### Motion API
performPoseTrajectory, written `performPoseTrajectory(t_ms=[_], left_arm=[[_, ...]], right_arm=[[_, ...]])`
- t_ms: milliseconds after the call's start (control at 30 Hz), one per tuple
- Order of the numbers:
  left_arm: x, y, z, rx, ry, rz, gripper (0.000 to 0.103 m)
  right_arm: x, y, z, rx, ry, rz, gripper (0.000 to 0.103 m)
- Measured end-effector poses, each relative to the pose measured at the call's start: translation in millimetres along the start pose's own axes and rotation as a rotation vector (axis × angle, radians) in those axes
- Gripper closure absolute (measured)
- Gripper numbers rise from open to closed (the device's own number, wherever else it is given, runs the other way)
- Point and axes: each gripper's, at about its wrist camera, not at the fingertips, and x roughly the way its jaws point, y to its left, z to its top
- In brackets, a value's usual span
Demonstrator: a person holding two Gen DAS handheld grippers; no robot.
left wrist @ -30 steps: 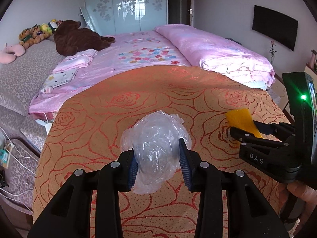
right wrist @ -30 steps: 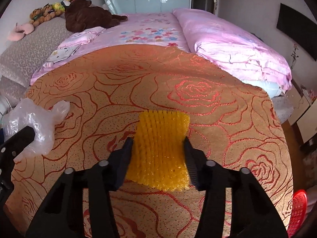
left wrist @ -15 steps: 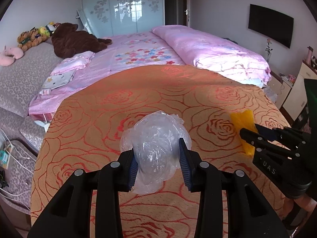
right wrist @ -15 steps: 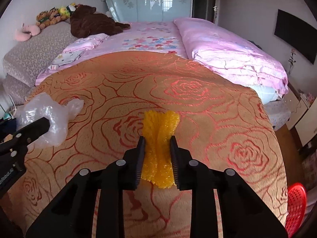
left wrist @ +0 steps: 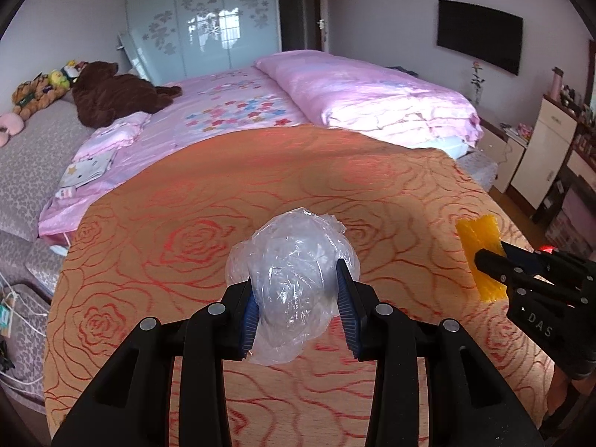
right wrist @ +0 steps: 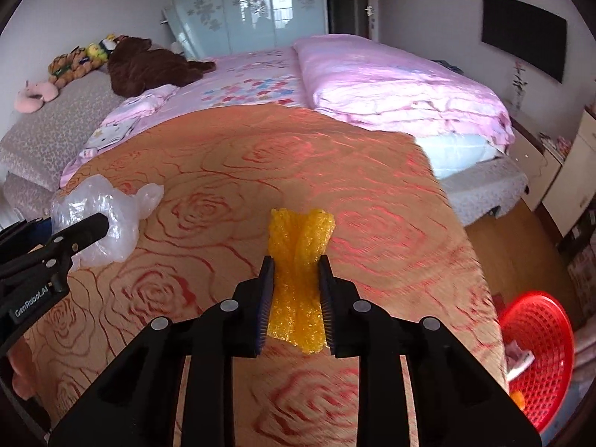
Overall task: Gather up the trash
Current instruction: 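Carry the clear bag and yellow net over the red wastebasket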
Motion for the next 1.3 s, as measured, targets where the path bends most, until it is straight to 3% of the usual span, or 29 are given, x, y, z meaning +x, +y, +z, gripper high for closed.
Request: performPoseTrajectory(t_ms=[767,1300], left_arm=[[-16.6,-114.3,4.0,0.162,-0.018,-0.144,0.068],[-25.7,-155.9,11.9,0.22,-0.027,-0.21,0.068]], right_arm=[[-61.9,-92.1,-40.4,0.144,-0.05,-0.127,0.08],[-98.6,-140.4,-55.8,0.204,-0.078,-0.218,0.08]])
